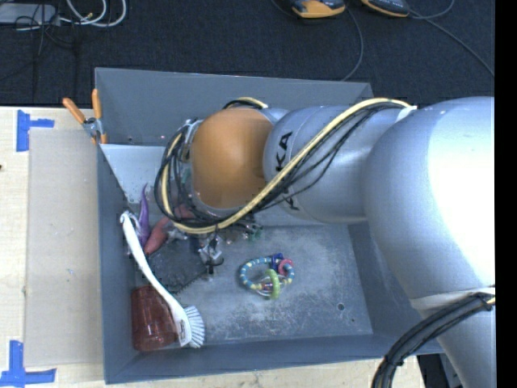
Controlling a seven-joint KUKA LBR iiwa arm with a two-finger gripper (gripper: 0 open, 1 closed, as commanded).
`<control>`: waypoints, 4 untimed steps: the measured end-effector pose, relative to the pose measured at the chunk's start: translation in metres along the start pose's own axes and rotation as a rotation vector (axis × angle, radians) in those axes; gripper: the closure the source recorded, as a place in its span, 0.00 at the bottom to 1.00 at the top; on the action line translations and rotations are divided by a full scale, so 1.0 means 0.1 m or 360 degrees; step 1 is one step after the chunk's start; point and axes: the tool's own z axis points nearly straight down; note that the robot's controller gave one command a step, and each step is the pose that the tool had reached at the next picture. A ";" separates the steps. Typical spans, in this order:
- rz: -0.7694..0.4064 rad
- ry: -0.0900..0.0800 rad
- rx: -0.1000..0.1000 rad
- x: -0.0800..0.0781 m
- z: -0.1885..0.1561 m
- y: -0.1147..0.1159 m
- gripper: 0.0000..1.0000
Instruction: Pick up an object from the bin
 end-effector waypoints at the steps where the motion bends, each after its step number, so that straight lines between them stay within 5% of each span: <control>1: 0.0006 -0.0001 -0.0002 0.01 -0.03 0.00 1.00; 4: 0.0009 -0.0006 -0.0006 0.01 -0.53 0.02 1.00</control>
Offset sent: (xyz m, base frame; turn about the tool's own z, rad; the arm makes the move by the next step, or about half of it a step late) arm 0.0001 0.0000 0.0878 0.0000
